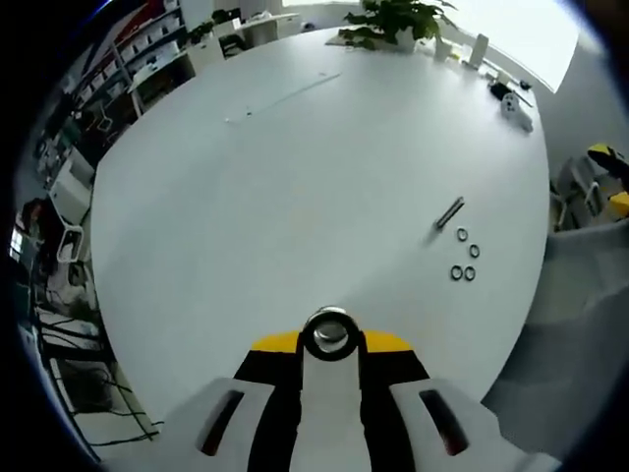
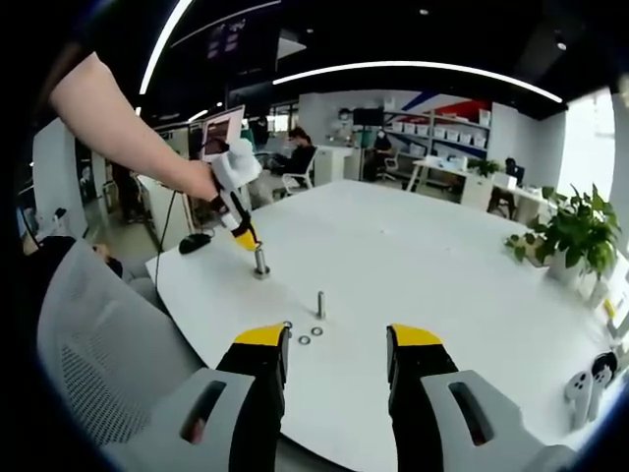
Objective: Place the washer onto the threaded stud by aligning its center hole with the stud, sliding it down to the base, and recovering from edge contact or off-axis alignment until the washer reaches the visible bottom stop.
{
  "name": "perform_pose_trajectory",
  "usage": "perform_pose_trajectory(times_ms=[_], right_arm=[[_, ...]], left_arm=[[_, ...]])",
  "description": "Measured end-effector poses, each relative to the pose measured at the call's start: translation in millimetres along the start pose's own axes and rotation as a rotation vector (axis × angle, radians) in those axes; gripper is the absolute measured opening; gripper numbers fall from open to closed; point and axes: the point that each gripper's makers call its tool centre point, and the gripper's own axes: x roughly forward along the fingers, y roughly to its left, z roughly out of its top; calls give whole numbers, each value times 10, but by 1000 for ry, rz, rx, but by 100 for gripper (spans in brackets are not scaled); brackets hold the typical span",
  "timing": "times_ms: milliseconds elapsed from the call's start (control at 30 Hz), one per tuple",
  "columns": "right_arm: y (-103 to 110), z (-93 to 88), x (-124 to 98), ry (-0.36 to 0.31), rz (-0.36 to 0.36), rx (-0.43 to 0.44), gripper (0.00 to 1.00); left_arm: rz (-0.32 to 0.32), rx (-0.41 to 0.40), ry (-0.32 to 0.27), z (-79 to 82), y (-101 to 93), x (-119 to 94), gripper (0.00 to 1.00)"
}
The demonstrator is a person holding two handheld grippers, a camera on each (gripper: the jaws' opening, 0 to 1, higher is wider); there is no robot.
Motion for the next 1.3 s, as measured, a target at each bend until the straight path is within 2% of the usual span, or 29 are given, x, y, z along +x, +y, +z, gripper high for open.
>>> perform_pose_trajectory(times_ms=[500,700,1000,1300], right_arm=[[-10,-13,2,6,-5,-3,42],[-26,-19,0,8,-12,3,42],[-39,-38,5,20,-20,0,42],[-53,-52,3,24,-26,0,42]], left_arm=[[-5,51,66,-30,-2,203,19],[2,98,98,-72,-15,270,19],[-9,94,133,-153,-17,469,19],[-14,97,146,-185,-24,559,19]])
